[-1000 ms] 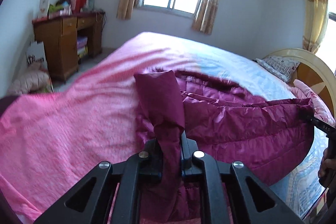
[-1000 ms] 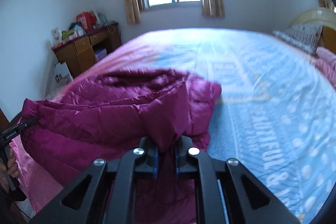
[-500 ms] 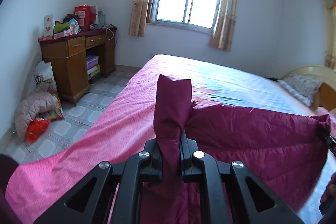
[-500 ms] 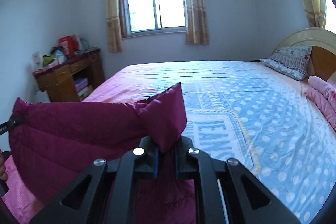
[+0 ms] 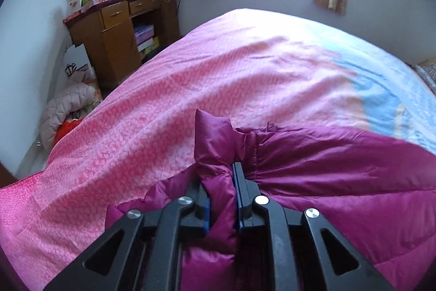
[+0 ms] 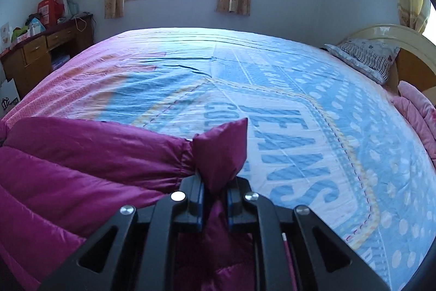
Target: Fold large clothes
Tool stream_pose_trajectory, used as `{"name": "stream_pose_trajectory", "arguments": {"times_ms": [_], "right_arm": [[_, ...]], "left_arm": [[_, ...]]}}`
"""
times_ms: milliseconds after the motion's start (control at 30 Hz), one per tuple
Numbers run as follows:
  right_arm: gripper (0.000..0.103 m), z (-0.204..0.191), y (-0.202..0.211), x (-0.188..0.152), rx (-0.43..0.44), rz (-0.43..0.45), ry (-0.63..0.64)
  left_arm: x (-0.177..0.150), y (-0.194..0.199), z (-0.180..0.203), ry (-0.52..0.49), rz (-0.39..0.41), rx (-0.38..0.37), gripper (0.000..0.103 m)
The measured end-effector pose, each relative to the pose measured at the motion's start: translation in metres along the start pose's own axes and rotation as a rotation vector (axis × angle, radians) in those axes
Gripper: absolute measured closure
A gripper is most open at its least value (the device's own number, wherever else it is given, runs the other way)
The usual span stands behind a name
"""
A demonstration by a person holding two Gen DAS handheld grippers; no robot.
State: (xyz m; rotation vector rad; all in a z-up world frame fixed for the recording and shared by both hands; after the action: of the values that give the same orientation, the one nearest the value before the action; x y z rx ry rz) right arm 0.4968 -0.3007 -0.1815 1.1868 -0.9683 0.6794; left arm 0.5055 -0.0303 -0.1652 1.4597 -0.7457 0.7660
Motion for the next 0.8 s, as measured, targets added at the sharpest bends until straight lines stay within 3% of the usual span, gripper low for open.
{"name": "stream_pose_trajectory", "arguments": {"times_ms": [67,167,267,300,367,400,467,500,533,600,667,800], "right_arm": [[0.084,-0.002,-0.005,-0.003,0.009,-0.037,0.015],[0.07,0.004,-0.022,-0.009,0.035,-0.134,-0.018],[0.049,0.016,-0.027,-0.013,0.041,-0.173,-0.094],[0.047,0.02,-0.027,-0.014,0.05,-0.183,-0.127],[0.048,0.033,-0.024,-0.014,0.086,-0.204,-0.215],[0.05,0.04,-0.018,-0.011,0.058,-0.198,-0.23],[0.067,0.05,0.024,0.009,-0.092,-0.051,-0.222],[0.069,0.047,0.044,0.018,-0.106,0.019,-0.219],[0.07,0.032,0.065,0.031,-0.076,0.07,-0.183],[0.076,-0.009,0.08,0.044,0.039,0.067,-0.092],[0.076,-0.048,0.084,0.046,0.15,0.026,-0.058],[0.076,-0.111,0.066,0.033,0.316,-0.119,-0.151]], "left_arm": [[-0.001,-0.005,0.004,-0.013,-0.018,0.019,0.085],[-0.003,-0.007,0.012,-0.057,-0.031,0.067,0.083],[0.0,-0.009,0.019,-0.106,-0.031,0.108,0.082],[0.0,-0.01,0.019,-0.108,-0.03,0.109,0.082],[-0.001,-0.011,0.017,-0.101,-0.032,0.103,0.082],[-0.001,-0.011,0.017,-0.1,-0.033,0.101,0.082],[0.0,-0.011,0.018,-0.106,-0.033,0.107,0.082],[0.0,-0.011,0.018,-0.111,-0.033,0.111,0.082],[0.001,-0.012,0.019,-0.114,-0.033,0.114,0.082],[0.001,-0.013,0.021,-0.116,-0.033,0.116,0.082],[0.001,-0.013,0.021,-0.117,-0.033,0.117,0.082],[0.002,-0.014,0.026,-0.128,-0.03,0.129,0.082]]}}
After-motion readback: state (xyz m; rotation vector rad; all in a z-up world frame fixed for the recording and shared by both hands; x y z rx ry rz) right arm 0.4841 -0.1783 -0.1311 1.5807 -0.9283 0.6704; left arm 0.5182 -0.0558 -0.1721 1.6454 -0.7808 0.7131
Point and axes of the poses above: each gripper's, at about its wrist camera, not at the fingertips, and y roughly against the way its jaws point, z to its right, x to its top, the point moved 4 cm from there along -y, roughly the way its jaws point, and after that the axes turned 11 degrees about z, right-handed, at the moved point
